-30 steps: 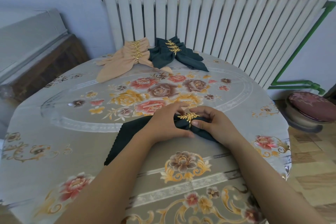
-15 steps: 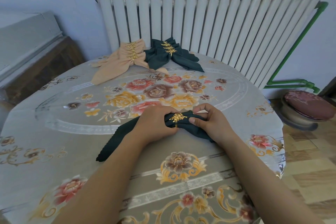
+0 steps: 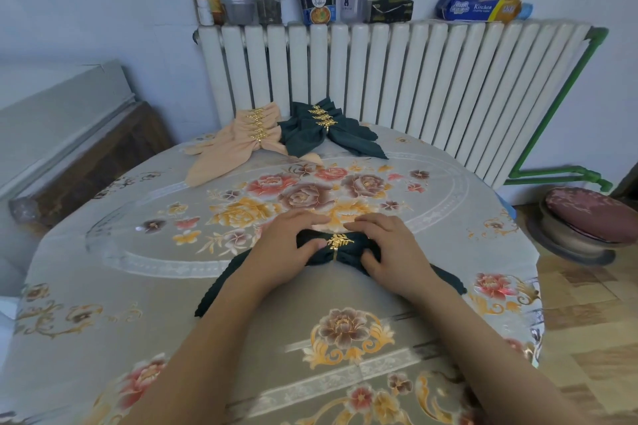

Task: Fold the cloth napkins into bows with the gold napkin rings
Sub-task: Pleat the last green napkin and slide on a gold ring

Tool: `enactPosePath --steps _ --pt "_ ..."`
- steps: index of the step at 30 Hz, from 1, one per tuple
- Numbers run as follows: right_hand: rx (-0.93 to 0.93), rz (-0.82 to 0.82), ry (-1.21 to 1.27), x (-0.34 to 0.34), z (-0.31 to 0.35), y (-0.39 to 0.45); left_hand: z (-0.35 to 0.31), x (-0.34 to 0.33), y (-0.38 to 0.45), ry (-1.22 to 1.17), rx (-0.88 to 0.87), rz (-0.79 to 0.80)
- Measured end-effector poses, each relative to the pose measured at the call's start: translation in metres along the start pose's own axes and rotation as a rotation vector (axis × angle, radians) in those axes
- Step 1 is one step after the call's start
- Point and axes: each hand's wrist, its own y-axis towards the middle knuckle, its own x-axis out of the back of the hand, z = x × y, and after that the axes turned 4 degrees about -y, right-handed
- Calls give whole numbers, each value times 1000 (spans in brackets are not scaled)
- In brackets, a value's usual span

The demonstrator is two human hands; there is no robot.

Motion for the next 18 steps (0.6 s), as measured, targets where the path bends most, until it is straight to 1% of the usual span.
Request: enactPosePath --steps 1,2,4,6,8,10,14,16,18 --pt "38 41 -71 0 3 4 -1 0 0 8 -13 24" --pt "58 74 -86 2 8 10 -3 2 0 23 -26 37" --pt "50 158 -39 6 20 20 -1 0 -1 10 -35 9" --pt "12 182 72 5 28 25 3 -2 -5 -53 10 -58" --pt "-49 156 185 0 28 23 11 -5 -7 -166 85 -147" --pt "-94 129 261 -6 23 18 16 -8 -7 -219 119 -194" --pt "-149 57 395 -12 20 13 20 -5 -6 -175 77 -134" --pt "-162 1 360 -19 23 10 18 -3 -10 -168 74 -89" --pt "-157 -60 279 -26 29 10 14 -3 -13 -139 65 -81"
